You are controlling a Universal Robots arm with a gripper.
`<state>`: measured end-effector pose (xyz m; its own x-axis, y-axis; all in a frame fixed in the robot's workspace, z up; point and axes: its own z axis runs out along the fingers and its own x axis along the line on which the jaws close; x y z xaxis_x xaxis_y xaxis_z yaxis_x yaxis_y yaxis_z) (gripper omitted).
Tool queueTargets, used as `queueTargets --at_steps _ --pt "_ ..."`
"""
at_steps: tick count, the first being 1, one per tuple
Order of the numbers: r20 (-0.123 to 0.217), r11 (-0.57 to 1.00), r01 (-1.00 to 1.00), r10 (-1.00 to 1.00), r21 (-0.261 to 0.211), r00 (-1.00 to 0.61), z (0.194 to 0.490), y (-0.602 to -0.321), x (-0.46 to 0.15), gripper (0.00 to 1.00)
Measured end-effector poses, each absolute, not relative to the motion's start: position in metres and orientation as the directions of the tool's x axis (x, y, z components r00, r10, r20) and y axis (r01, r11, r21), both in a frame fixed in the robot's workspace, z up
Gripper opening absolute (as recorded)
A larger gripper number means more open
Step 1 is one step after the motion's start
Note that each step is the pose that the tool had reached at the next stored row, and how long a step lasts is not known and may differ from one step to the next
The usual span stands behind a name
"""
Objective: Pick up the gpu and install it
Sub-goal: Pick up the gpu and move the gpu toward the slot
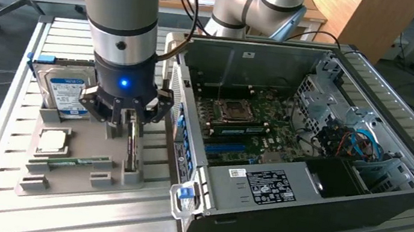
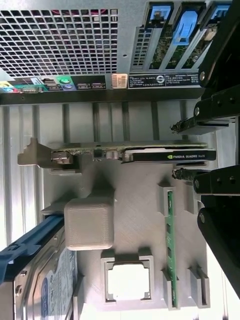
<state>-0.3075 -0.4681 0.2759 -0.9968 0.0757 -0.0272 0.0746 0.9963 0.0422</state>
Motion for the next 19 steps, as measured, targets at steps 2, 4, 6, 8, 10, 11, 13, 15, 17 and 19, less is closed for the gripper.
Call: queueTargets --at_steps 2,4,6,8,10,11,13,15,17,19 --pt "-0.027 0.996 0.075 0.076 0.042 -0.997 0.275 -0.467 -0.307 0.42" --pt "-0.027 0.996 0.074 0.076 0.042 -0.997 0.273 -0.466 -0.307 0.42" --pt "-0.027 0.996 0.075 0.076 0.042 -0.997 0.272 -0.464 -0.307 0.42" --pt "-0.027 0.996 0.075 0.076 0.042 -0.997 0.27 -0.463 -0.307 0.42" --pt "-0.027 0.996 0.074 0.076 0.042 -0.997 0.269 -0.461 -0.307 0.42" --pt "-0.027 0.996 0.074 0.076 0.043 -0.997 0.269 -0.461 -0.307 0.42" --pt "-0.027 0.996 0.074 0.076 0.043 -0.997 0.269 -0.46 -0.307 0.42" --pt "-0.027 0.996 0.075 0.076 0.043 -0.997 0.267 -0.458 -0.307 0.42" --pt "-0.027 0.996 0.074 0.076 0.043 -0.997 0.264 -0.458 -0.307 0.42" --pt "-0.027 0.996 0.075 0.076 0.043 -0.997 0.261 -0.457 -0.307 0.42"
